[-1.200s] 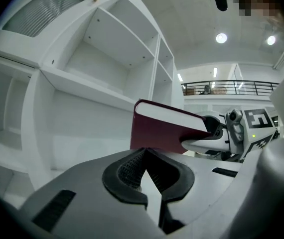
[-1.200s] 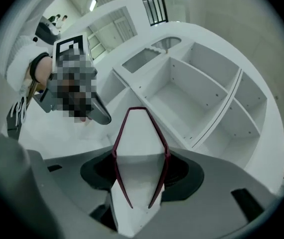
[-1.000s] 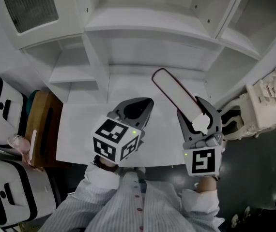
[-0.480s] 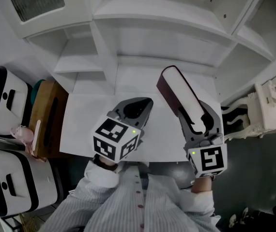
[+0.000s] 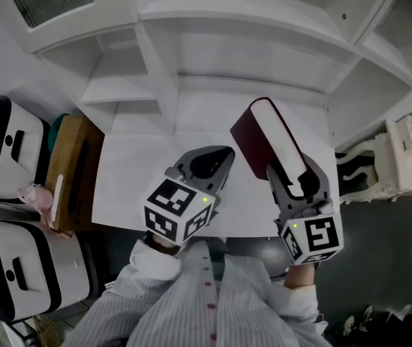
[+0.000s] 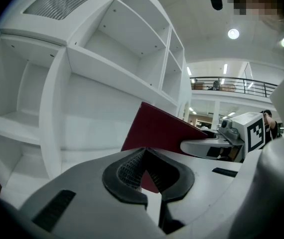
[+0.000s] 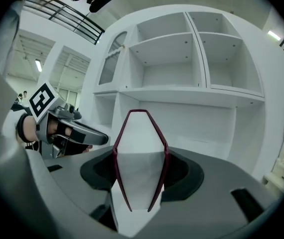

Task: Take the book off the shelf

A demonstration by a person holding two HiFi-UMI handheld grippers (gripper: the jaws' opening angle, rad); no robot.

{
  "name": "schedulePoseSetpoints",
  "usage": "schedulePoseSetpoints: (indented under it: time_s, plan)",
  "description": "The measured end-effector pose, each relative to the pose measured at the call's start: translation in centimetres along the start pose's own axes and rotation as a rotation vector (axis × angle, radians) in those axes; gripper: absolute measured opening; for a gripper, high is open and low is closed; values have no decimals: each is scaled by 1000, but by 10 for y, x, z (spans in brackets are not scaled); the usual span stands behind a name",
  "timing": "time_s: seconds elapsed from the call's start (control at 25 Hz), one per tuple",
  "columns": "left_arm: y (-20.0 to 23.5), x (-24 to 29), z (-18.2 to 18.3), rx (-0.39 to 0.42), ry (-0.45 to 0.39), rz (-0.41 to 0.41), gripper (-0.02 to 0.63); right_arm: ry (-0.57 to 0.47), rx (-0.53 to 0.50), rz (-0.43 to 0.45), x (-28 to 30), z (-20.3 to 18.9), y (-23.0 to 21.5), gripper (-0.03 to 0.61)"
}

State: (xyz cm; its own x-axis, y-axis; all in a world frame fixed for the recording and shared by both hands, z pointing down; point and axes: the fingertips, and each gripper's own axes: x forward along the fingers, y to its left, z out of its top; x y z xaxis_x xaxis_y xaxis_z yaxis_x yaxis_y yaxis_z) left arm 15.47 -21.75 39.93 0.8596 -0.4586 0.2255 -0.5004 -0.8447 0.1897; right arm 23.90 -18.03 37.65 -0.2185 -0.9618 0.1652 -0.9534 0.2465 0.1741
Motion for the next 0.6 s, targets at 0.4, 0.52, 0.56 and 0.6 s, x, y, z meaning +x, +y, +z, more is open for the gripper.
schedulePoseSetpoints:
  time_s: [0.4, 0.52, 0.56, 0.6]
  plan:
    - [-5, 9, -5, -13, -3, -21, 9, 21, 28, -2, -2, -11, -2, 225]
    - [-9, 12, -5, -15, -6, -31, 10, 25, 29, 5, -3, -12, -3, 225]
    - [-10, 13, -4, -14, -5, -34, 9, 25, 29, 6, -3, -12, -3, 225]
    - [-11, 14, -4, -12, -4, -36, 9, 25, 29, 8, -3, -11, -3, 225]
